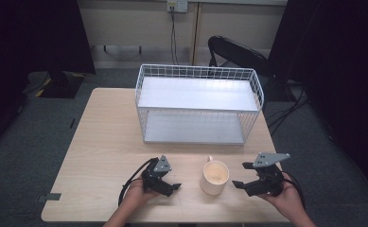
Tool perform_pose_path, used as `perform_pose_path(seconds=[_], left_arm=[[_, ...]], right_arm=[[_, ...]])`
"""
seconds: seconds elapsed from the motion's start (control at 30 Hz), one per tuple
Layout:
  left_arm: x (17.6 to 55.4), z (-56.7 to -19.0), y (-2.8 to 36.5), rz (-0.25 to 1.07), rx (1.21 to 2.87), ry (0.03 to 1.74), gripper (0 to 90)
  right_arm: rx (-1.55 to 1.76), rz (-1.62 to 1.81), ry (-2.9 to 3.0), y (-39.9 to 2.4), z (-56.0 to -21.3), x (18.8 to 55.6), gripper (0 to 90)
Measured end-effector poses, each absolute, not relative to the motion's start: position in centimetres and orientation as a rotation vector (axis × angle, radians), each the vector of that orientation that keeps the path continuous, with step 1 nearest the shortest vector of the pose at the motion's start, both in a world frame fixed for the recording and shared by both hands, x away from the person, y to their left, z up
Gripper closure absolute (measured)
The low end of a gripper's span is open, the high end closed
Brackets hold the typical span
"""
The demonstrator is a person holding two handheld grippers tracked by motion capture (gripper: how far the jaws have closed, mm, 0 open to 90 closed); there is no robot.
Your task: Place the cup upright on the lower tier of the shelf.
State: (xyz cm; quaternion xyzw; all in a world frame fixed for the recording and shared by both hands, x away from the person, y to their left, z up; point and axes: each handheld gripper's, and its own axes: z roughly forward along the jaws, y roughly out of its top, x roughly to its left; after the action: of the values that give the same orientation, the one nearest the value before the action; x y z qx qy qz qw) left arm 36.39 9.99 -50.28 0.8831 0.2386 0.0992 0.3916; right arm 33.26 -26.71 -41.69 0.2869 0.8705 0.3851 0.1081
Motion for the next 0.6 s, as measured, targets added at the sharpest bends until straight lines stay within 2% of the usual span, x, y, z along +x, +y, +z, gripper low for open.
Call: perform_pose_path(seconds=[0.3,0.6], left_arm=[[36.4,-50.3,10.0,0.253,2.243,0.608,12.9],[36.4,-50.3,10.0,0.255,2.243,0.614,11.7]], right_arm=[[0.831,1.136,2.543,-26.0,-39.6,34.1,19.8],[0.842,1.139,2.539,-24.9,-39.3,35.7,19.7]])
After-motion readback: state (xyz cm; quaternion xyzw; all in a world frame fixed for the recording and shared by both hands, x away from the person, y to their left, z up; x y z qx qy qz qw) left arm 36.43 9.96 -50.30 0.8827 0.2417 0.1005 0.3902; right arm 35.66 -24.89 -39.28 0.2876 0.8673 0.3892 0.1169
